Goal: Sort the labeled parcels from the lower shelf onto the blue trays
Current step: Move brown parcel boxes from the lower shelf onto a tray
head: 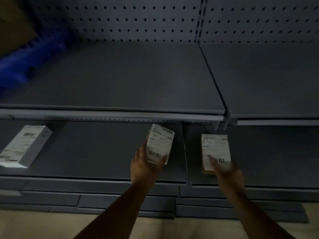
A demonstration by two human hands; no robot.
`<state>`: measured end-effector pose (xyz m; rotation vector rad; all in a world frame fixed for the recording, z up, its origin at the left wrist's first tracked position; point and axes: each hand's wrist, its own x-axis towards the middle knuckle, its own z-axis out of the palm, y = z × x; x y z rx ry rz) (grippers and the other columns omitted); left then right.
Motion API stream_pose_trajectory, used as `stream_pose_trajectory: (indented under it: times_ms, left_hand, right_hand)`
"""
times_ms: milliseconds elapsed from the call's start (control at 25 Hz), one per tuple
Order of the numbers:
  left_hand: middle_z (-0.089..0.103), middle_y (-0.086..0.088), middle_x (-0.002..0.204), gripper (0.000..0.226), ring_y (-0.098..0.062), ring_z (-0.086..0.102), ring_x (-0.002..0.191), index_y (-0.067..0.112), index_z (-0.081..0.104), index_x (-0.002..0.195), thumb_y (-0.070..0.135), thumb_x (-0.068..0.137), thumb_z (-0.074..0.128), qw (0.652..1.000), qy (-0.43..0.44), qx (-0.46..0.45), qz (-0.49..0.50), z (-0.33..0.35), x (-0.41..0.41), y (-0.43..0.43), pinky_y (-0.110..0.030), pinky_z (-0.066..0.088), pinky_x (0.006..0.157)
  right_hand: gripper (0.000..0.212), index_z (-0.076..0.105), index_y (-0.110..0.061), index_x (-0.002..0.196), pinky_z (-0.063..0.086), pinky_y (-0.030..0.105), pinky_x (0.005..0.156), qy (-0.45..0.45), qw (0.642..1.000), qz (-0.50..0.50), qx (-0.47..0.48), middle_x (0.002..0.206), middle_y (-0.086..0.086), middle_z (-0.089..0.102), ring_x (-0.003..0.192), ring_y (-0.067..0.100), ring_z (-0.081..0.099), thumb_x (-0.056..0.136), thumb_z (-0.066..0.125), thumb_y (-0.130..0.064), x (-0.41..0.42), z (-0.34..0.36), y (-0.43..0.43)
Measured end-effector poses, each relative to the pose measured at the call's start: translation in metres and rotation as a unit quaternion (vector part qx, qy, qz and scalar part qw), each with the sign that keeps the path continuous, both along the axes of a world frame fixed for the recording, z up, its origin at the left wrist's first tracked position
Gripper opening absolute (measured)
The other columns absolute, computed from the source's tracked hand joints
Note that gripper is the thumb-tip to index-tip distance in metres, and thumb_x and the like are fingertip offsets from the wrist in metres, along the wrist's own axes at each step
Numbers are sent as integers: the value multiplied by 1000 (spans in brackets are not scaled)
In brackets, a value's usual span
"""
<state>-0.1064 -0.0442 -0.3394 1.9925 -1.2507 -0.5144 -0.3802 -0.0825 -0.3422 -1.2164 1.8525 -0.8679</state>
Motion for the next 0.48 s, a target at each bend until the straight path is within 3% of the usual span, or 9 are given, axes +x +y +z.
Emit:
stream_pose_trajectory:
  times_ms: [120,280,400,480]
  left_hand:
    - [49,4,138,92,-14,42,118,37,38,150,68,72,76,1000,25,-5,2,0,-4,6,-43,45,102]
    - [49,7,130,101,-22,53,121,48,42,139,88,52,73,979,190,41,60,11,7,31,-49,55,98]
    - [51,8,126,100,-26,60,119,50,48,130,88,43,78,965,243,21,91,28,17,57,-51,59,94]
    - [55,7,125,92,-24,63,115,51,52,123,85,43,82,957,260,1,130,42,24,73,-49,60,91]
  right_hand:
    - [48,62,-34,116,45,14,58,8,999,-19,-30,95,-15,66,83,-9,60,80,70,-66,9,6,6]
    - [25,66,-32,97,42,8,50,9,999,-17,-40,85,-10,70,74,-5,61,83,77,-49,19,41,9]
    - [18,69,-28,89,52,25,63,-21,999,23,-22,84,-7,73,80,15,70,84,79,-42,29,69,13]
    - [21,70,-25,87,50,30,67,-38,998,54,3,87,1,74,77,16,67,84,78,-44,42,86,11]
